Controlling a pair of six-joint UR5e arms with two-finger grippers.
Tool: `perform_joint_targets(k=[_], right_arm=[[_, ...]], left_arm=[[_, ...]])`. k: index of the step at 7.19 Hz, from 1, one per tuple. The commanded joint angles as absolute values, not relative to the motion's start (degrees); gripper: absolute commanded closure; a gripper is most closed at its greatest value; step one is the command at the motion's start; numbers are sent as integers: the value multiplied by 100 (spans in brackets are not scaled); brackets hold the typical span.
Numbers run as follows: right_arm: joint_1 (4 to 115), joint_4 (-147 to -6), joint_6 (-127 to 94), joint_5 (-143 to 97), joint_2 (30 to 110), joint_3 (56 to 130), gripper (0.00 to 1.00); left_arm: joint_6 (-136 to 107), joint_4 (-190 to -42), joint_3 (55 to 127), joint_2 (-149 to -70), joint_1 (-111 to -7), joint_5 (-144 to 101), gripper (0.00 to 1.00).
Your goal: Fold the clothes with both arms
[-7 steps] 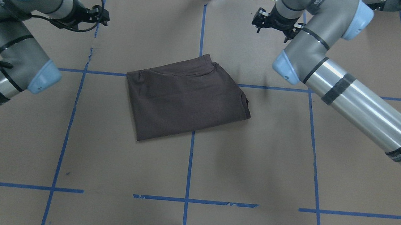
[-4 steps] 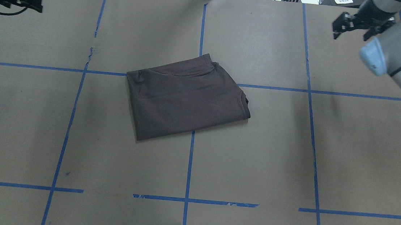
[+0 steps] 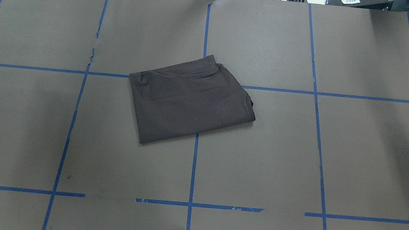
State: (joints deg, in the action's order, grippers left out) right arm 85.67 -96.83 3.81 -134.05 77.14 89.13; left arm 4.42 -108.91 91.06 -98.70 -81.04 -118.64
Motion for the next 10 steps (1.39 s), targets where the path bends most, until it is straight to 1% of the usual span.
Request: perform_joint_targets(k=[1,2,3,4,5,7,8,10], right_arm=[[8912,-10152,1634,-13247,7797,8956,0],[8895,-9803,1635,-12740,7918,9000,0],[8895,-9608,1643,-12353,8145,8922,0],[8895,-9519,1609,-12383,8269,9008,0],[8895,-9579,1582,-12584,8279,9009,0],[8903,-9607,1529,-13303,8445,8956,0],[8956,-9606,1181,-13663,8620,9147,0],[8965,-9606,327,-13737,9313,10216,0]], left_arm=[[697,-10994,8739,-9650,-8227,-12515,0],[590,-11387,8597,-9659,-8244,-12507,0],[598,-11434,8613,-9424,-8253,-12498,0],[624,-11295,8639,-9352,-8288,-12533,0],[641,-10911,8701,-9178,-8305,-12568,0],[903,-9649,9121,-9149,-8349,-12568,0],[1549,-9337,9149,-9132,-8654,-12577,0],[1661,-9299,9176,-9088,-8754,-12884,0]])
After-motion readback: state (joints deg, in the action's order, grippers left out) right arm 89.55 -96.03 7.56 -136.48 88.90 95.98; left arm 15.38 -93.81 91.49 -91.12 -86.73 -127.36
